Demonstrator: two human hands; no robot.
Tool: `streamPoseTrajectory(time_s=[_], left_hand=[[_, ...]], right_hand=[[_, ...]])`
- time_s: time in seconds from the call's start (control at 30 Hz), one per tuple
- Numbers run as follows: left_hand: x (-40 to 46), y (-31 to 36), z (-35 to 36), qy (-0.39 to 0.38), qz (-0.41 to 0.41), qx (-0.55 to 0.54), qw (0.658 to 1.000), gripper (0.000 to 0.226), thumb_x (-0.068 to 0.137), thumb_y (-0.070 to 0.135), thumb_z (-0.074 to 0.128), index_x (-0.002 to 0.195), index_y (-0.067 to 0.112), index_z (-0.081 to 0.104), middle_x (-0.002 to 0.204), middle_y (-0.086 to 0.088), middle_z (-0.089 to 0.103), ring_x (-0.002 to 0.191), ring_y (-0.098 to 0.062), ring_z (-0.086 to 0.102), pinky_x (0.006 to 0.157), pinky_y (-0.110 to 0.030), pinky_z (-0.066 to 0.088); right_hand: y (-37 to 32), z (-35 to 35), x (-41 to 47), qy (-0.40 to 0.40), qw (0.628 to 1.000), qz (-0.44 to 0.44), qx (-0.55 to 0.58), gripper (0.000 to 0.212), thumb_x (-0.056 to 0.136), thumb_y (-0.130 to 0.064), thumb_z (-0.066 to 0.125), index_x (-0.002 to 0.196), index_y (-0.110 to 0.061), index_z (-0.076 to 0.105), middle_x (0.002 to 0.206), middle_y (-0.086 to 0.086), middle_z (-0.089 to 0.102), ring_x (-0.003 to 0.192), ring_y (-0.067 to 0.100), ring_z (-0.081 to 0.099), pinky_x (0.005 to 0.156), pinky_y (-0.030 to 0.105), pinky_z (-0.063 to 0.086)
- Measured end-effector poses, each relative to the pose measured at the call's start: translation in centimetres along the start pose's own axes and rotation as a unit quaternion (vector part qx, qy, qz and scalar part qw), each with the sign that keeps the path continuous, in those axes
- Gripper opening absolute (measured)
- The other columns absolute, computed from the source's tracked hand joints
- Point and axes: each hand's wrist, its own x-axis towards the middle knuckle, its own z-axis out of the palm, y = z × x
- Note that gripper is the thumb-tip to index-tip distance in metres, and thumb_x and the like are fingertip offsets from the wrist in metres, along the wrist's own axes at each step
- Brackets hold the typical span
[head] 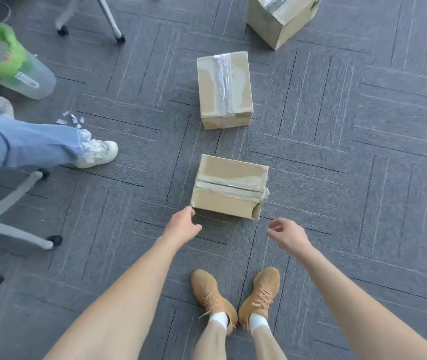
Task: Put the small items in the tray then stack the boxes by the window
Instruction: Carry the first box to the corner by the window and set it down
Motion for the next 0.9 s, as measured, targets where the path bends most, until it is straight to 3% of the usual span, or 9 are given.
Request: streamPoseTrajectory(time_s=[0.23, 0.4, 0.5, 0.57, 0.67, 0.77, 0.9], left_hand=[[13.4, -6.8, 9.3, 0.022, -0.033, -0.012, 0.999, 0.048, 0.089, 0.029, 0.071, 0.132, 0.017, 0.053, 0.135, -0.007, 0.060, 0.120, -0.025, 0.058, 0.102, -0.039, 0.048], [21.3, -11.2, 14.5, 0.058, -0.066, -0.050, 0.995, 0.066, 0.087, 0.031, 0.075, 0.143, 0.012, 0.045, 0.144, -0.010, 0.055, 0.129, -0.028, 0.053, 0.106, -0.041, 0.046], [25.4, -12.6, 16.7, 0.077, -0.059, -0.080, 0.992, 0.089, 0.083, 0.035, 0.080, 0.153, 0.014, 0.031, 0.153, -0.010, 0.046, 0.138, -0.030, 0.047, 0.110, -0.044, 0.042], [27.6, -13.2, 17.6, 0.089, -0.050, -0.116, 0.988, 0.100, 0.079, 0.037, 0.083, 0.157, 0.019, 0.023, 0.157, -0.007, 0.043, 0.141, -0.029, 0.044, 0.113, -0.046, 0.039], [29.8, -13.1, 18.3, 0.100, -0.029, -0.219, 0.970, 0.104, 0.077, 0.030, 0.087, 0.158, 0.023, 0.022, 0.158, -0.001, 0.041, 0.143, -0.025, 0.041, 0.116, -0.043, 0.034], [30.9, -12.8, 18.2, 0.110, -0.007, -0.266, 0.958, 0.091, 0.071, 0.024, 0.091, 0.147, 0.024, 0.040, 0.146, -0.003, 0.053, 0.136, -0.023, 0.048, 0.114, -0.043, 0.037], [30.9, -12.2, 17.5, 0.120, 0.004, -0.309, 0.943, 0.077, 0.071, 0.021, 0.091, 0.135, 0.022, 0.048, 0.126, -0.002, 0.062, 0.123, -0.022, 0.055, 0.106, -0.038, 0.041]], right_hand=[[7.9, 10.3, 12.7, -0.011, 1.000, 0.023, -0.006, 0.036, 0.090, -0.027, 0.067, 0.123, -0.013, 0.064, 0.120, 0.005, 0.070, 0.110, 0.024, 0.064, 0.093, 0.031, 0.049], [12.7, 16.1, 20.5, 0.013, 0.998, 0.064, 0.023, 0.063, 0.085, -0.031, 0.076, 0.139, -0.014, 0.050, 0.112, 0.003, 0.065, 0.109, 0.023, 0.061, 0.089, 0.031, 0.047], [14.4, 18.3, 24.8, 0.060, 0.994, 0.055, 0.077, 0.090, 0.076, -0.036, 0.084, 0.150, -0.016, 0.037, 0.135, 0.006, 0.059, 0.124, 0.026, 0.057, 0.103, 0.041, 0.047], [14.7, 19.1, 27.1, 0.097, 0.989, 0.024, 0.108, 0.108, 0.070, -0.038, 0.088, 0.156, -0.018, 0.026, 0.153, 0.007, 0.044, 0.136, 0.025, 0.047, 0.111, 0.047, 0.041], [14.5, 19.3, 29.2, 0.119, 0.980, -0.034, 0.154, 0.122, 0.067, -0.038, 0.090, 0.160, -0.024, 0.012, 0.162, 0.002, 0.029, 0.146, 0.022, 0.035, 0.119, 0.044, 0.031], [13.5, 19.3, 30.2, 0.118, 0.973, -0.070, 0.185, 0.125, 0.063, -0.041, 0.091, 0.157, -0.040, 0.009, 0.151, -0.004, 0.048, 0.137, 0.020, 0.047, 0.113, 0.038, 0.036], [12.7, 19.0, 30.3, 0.131, 0.956, -0.090, 0.247, 0.107, 0.055, -0.036, 0.093, 0.143, -0.050, 0.034, 0.119, -0.018, 0.069, 0.115, 0.012, 0.064, 0.105, 0.038, 0.048]])
